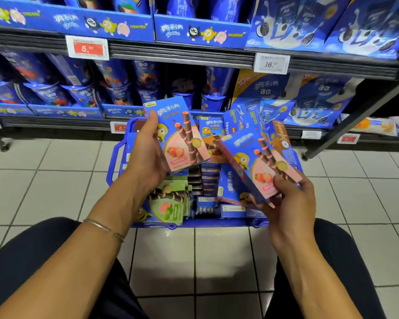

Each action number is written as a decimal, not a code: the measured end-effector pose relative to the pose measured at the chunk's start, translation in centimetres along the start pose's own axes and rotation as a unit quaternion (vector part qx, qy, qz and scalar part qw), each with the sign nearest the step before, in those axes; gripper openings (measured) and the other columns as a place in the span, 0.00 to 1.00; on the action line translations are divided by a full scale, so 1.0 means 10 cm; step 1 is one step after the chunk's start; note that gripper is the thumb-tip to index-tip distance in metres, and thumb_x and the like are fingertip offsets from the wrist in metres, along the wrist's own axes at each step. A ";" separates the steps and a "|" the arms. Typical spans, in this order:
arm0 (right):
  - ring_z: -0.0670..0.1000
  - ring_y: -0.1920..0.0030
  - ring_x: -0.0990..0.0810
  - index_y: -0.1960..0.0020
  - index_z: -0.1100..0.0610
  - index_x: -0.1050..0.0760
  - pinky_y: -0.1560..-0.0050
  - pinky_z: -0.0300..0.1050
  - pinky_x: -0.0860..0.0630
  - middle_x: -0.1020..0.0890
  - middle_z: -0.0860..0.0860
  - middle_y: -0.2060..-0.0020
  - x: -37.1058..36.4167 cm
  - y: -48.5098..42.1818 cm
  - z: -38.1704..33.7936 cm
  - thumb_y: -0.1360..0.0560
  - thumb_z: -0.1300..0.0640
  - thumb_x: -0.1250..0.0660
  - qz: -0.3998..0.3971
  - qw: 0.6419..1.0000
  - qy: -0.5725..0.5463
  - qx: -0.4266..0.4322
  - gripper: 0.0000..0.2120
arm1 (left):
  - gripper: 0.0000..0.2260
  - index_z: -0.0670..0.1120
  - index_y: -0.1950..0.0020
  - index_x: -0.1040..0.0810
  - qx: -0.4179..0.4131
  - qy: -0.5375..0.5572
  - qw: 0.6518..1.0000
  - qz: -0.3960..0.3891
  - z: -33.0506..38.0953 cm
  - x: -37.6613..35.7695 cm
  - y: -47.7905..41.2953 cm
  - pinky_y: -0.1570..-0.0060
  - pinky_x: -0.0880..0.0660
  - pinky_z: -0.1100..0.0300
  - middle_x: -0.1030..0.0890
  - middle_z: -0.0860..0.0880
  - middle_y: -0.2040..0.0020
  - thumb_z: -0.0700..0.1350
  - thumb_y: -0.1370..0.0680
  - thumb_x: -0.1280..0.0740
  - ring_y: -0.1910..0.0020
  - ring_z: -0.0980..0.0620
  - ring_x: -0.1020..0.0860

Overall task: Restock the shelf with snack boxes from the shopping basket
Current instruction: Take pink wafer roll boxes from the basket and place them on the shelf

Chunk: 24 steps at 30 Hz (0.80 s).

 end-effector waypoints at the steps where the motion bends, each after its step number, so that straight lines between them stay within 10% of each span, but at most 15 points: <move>1: 0.56 0.54 0.16 0.33 0.56 0.28 0.60 0.60 0.16 0.17 0.58 0.43 -0.01 0.00 -0.01 0.21 0.66 0.38 -0.004 1.000 -0.015 -0.007 0.18 | 0.26 0.51 0.44 0.11 0.004 -0.004 1.000 -0.002 -0.01 0.00 0.00 0.51 0.16 0.39 0.14 0.44 0.38 0.65 0.15 0.43 0.41 0.40 0.14; 5: 0.54 0.58 0.17 0.43 0.57 0.23 0.59 0.50 0.19 0.15 0.53 0.58 -0.13 0.01 -0.07 0.24 0.69 0.39 -0.061 0.997 -0.044 -0.007 0.14 | 0.26 0.52 0.41 0.12 0.009 -0.028 0.999 -0.016 -0.05 -0.05 0.02 0.42 0.18 0.36 0.14 0.46 0.37 0.66 0.16 0.44 0.39 0.41 0.15; 9: 0.52 0.58 0.17 0.35 0.59 0.27 0.49 0.56 0.23 0.16 0.54 0.50 -0.35 0.03 0.01 0.25 0.70 0.36 -0.115 0.993 -0.023 0.003 0.19 | 0.26 0.49 0.29 0.19 0.011 -0.064 0.998 -0.021 -0.17 -0.19 0.14 0.39 0.21 0.32 0.15 0.45 0.36 0.64 0.16 0.42 0.37 0.40 0.16; 18: 0.45 0.54 0.18 0.39 0.52 0.21 0.62 0.38 0.24 0.15 0.49 0.47 -0.59 0.07 0.28 0.23 0.61 0.31 -0.155 0.982 0.106 0.012 0.14 | 0.28 0.44 0.25 0.25 -0.045 -0.109 0.992 -0.040 -0.28 -0.35 0.18 0.36 0.22 0.33 0.17 0.42 0.33 0.55 0.21 0.30 0.36 0.38 0.17; 24: 0.56 0.44 0.16 0.39 0.56 0.22 0.42 0.57 0.21 0.14 0.53 0.46 -0.64 0.21 0.30 0.23 0.64 0.30 -0.199 0.967 0.155 0.031 0.14 | 0.24 0.43 0.31 0.25 -0.098 -0.162 0.982 -0.024 -0.35 -0.28 0.18 0.49 0.15 0.43 0.13 0.44 0.43 0.44 0.25 0.23 0.47 0.41 0.13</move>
Point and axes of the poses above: each hand's wrist, its own y-axis away from the middle knuckle, its own x-axis out of the back of the hand, z = x × y, the point moved 4 cm from there along -y, towards the middle knuckle
